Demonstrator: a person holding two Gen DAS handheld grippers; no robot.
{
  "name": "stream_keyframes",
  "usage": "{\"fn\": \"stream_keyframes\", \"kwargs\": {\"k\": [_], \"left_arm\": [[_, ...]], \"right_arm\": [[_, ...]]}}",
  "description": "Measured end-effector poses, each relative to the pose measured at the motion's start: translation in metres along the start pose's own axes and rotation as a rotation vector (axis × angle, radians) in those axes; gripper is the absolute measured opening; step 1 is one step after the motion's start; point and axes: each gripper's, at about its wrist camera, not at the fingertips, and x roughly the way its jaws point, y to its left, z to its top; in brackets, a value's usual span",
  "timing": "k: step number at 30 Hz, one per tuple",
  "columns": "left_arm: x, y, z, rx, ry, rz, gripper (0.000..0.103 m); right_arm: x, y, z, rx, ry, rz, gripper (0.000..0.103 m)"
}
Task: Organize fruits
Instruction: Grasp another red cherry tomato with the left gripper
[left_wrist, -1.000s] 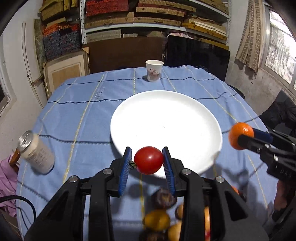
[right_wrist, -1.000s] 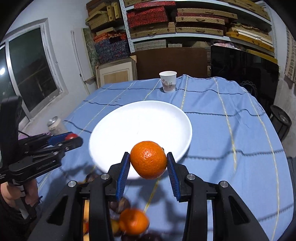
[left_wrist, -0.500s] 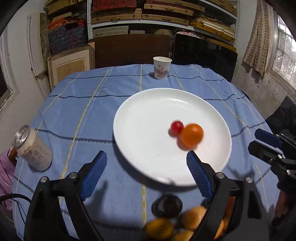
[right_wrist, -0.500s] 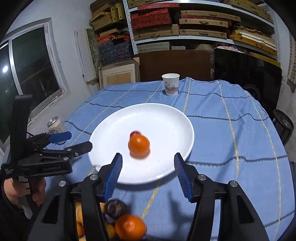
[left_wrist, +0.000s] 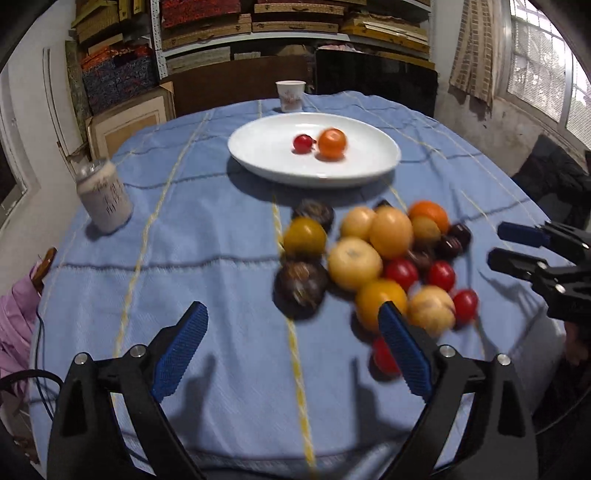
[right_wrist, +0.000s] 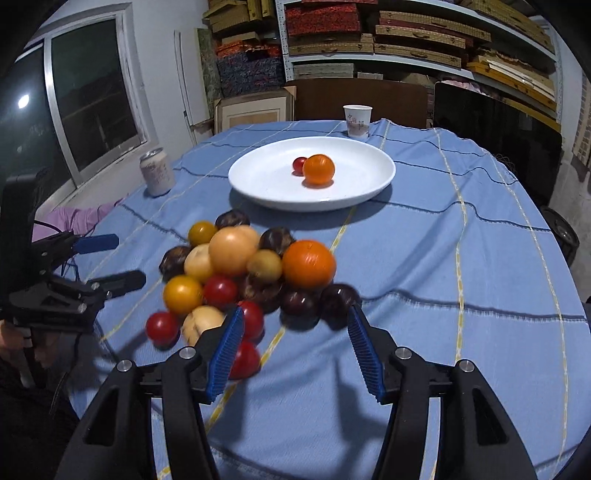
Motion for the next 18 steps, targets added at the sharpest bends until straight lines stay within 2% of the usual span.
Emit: {"fn": "stream_keyframes", "kwargs": {"k": [4, 7, 10, 12, 15, 18], "left_arm": [[-0.003, -0.027, -0.020, 0.087, -0.005, 0.017, 0.091], [0.005, -0.035, -0.022, 0.085, 0.009, 0.021, 0.091], [0.009, -0.039, -0.023, 0.086, 0.012, 0.014, 0.083], [0.009, -0.045, -0.024, 0.101, 0.001, -0.026, 0.060], [0.011, -0.055, -0.026, 0.131, 0.011, -0.074, 0.035], [0.012, -0.061, -0.029, 0.151, 0.020, -0.074, 0.031]], "right_arm": [[-0.006, 0.001, -0.004, 0.020, 0.000, -0.019, 0.059], [-0.010, 0.002, -0.006, 0.027, -0.002, -0.036, 0.058], [-0.015, 0.003, -0.011, 0.016, -0.003, -0.051, 0.058], [-0.017, 0.001, -0.014, 0.018, -0.002, -0.054, 0.058], [-0.015, -0.001, -0.018, 0.027, 0.013, -0.052, 0.059], [-0.008, 0.000, -0.024, 0.030, 0.043, -0.019, 0.059]]}}
